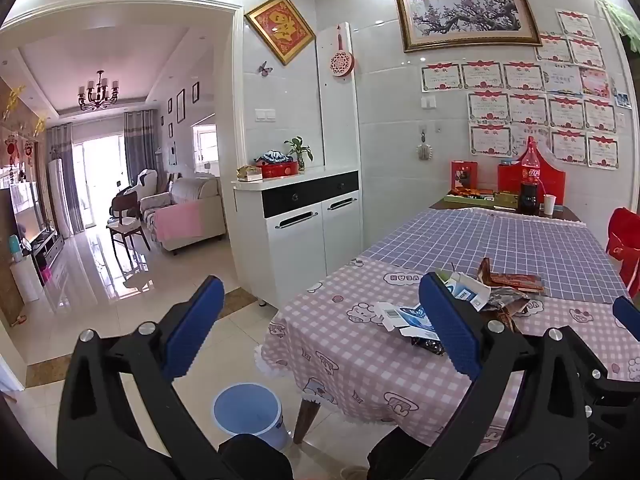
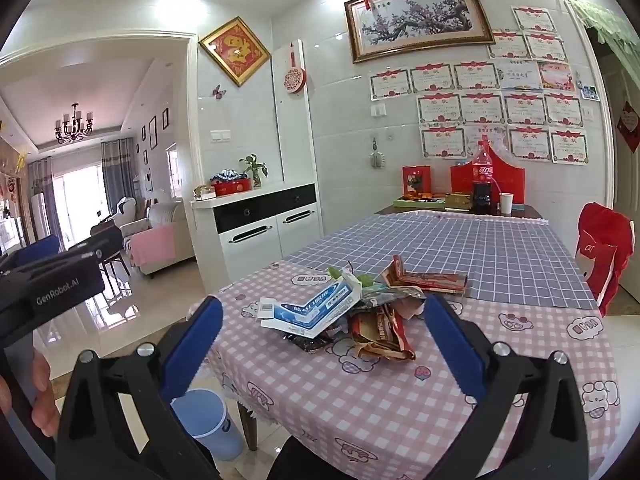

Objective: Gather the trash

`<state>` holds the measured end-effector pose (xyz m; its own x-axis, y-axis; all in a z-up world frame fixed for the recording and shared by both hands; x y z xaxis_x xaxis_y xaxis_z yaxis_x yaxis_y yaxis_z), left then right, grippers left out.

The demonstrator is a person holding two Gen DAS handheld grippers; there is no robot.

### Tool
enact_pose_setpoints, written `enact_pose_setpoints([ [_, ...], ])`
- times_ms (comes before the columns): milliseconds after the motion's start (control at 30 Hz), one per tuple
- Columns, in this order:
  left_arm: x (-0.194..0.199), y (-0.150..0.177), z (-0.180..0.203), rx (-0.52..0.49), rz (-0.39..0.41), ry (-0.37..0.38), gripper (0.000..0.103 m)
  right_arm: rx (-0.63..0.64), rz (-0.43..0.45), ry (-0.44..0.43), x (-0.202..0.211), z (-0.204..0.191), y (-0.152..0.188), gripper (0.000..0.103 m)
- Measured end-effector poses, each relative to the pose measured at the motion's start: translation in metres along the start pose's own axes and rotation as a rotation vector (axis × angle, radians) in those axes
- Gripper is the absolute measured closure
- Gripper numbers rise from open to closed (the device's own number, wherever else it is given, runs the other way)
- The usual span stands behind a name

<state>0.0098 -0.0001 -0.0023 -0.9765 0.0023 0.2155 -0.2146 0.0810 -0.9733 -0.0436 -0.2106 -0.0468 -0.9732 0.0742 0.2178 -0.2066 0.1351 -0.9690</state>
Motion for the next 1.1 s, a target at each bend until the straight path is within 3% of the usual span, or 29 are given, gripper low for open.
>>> enact_pose_setpoints([
  [1100, -0.001, 0.002, -0.015, 0.033, 0.003, -0.03, 0.007, -0.004, -0.02, -0.027, -0.006, -0.008, 0.005, 0.004],
])
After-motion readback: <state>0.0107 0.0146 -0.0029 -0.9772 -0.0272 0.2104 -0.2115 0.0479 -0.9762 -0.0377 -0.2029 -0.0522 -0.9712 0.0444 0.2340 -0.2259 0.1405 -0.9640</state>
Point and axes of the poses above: each gripper's, at about its wrist camera, not at the fingertips, and x roughly against the way its jaws point, z to its right, y to its underside, the point moved 1 cm from there along -x, roughly the way its jaws point, and after that the axes turned 1 degree about z, right-handed, at the moved point
